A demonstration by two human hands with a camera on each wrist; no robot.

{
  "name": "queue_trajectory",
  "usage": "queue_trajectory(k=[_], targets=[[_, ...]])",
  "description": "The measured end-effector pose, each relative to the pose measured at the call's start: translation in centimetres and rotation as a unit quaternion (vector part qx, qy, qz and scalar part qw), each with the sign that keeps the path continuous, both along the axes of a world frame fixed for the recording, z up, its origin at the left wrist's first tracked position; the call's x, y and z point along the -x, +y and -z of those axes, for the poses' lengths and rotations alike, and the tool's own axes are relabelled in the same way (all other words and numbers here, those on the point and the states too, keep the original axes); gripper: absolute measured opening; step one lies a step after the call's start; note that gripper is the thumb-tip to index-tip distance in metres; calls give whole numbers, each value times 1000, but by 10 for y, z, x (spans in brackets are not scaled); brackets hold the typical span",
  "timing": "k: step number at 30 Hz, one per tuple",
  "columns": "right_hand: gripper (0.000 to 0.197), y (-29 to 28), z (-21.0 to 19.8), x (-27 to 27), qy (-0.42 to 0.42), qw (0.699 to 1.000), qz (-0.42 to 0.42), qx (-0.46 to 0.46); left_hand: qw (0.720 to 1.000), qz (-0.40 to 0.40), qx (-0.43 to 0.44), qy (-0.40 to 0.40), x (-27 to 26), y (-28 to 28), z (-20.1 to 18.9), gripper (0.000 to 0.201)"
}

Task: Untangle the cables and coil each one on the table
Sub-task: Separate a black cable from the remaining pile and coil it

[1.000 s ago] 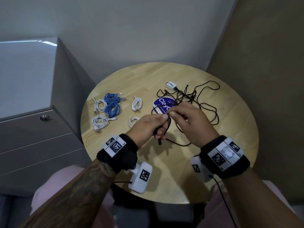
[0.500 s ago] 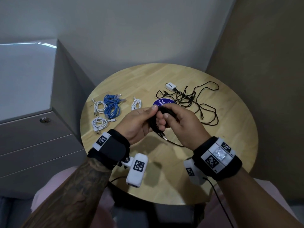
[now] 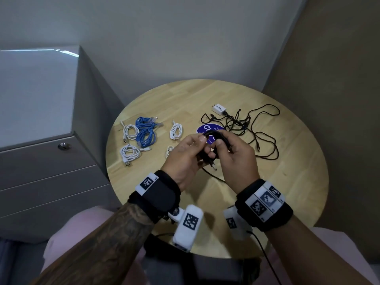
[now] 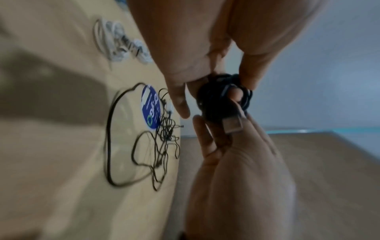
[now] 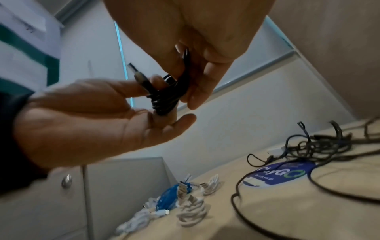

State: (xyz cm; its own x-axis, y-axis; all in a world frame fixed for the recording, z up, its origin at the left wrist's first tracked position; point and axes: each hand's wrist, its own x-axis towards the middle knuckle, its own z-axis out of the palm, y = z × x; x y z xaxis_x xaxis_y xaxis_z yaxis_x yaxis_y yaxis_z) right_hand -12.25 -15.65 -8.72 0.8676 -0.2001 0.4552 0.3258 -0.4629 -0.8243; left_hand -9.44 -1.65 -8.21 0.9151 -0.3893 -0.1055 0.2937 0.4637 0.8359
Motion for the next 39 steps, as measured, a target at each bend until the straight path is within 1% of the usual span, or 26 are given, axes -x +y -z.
queue_trajectory(k=[1, 2, 3, 5, 7, 9, 11, 14, 15, 17, 19, 20, 21, 22, 23, 24, 26, 29, 31, 33, 35, 37, 39], targets=[[23, 1, 0, 0, 0, 1000, 3, -13, 1000, 4, 5, 6, 0, 0, -2, 10], [23, 3, 0, -1, 1, 1000, -2, -17, 1000, -1, 4, 12, 0, 0, -4, 6], [23, 4, 1, -1, 6, 1000, -15, -16, 1000, -14, -3, 15, 0, 0, -6, 9], [24, 5, 3, -2, 30, 998, -46, -12, 996, -53, -65, -14, -3, 2, -6, 15], [24, 0, 4, -5, 43, 998, -51, 12, 983, -71, -152, -72, -5, 7, -6, 16], [22, -11, -2, -8, 29, 997, -30, 59, 972, -44, -206, -107, -5, 10, -7, 13], [21, -23, -11, -11, 5, 993, 2, 120, 965, 6, -234, -119, -1, 9, -5, 10], [20, -33, -20, -10, -24, 974, 56, 218, 957, 55, -253, -129, 5, 4, -1, 20], [19, -35, -22, -9, -28, 970, 74, 232, 957, 66, -251, -131, 6, 3, -1, 22], [18, -39, -25, -8, -19, 965, 104, 242, 959, 81, -242, -127, 6, 2, -4, 18], [17, -41, -20, -10, 15, 962, 114, 247, 965, 84, -224, -109, 6, 2, -7, 15], [17, -42, -17, -12, 46, 965, 102, 236, 966, 82, -220, -104, 6, 2, -6, 14], [17, -42, -14, -14, 87, 972, 78, 202, 966, 79, -222, -105, 6, 2, -6, 14], [16, -42, -14, -14, 137, 979, 49, 143, 965, 77, -226, -111, 7, 3, -6, 14], [15, -40, -14, -12, 190, 979, 14, 68, 964, 79, -227, -117, 8, 3, -5, 13], [15, -39, -16, -10, 232, 973, -20, 1, 962, 83, -227, -123, 8, 3, -5, 13], [14, -37, -17, -8, 286, 952, -68, -83, 961, 87, -228, -132, 8, 3, -5, 12], [10, -32, -18, -7, 318, 918, -107, -212, 960, 80, -226, -141, 3, 5, -5, 10], [9, -29, -17, -7, 322, 899, -113, -273, 959, 84, -224, -151, 0, 6, -3, 6], [12, -25, -17, -6, 320, 898, -115, -281, 957, 81, -230, -156, -1, 6, -1, 10], [18, -20, -17, -5, 314, 906, -126, -253, 957, 70, -233, -156, 0, 6, 0, 15], [27, -18, -18, -3, 306, 911, -165, -224, 958, 54, -236, -156, -1, 7, 1, 14], [42, -17, -18, 1, 295, 909, -212, -207, 960, 40, -233, -153, -3, 8, 1, 14]])
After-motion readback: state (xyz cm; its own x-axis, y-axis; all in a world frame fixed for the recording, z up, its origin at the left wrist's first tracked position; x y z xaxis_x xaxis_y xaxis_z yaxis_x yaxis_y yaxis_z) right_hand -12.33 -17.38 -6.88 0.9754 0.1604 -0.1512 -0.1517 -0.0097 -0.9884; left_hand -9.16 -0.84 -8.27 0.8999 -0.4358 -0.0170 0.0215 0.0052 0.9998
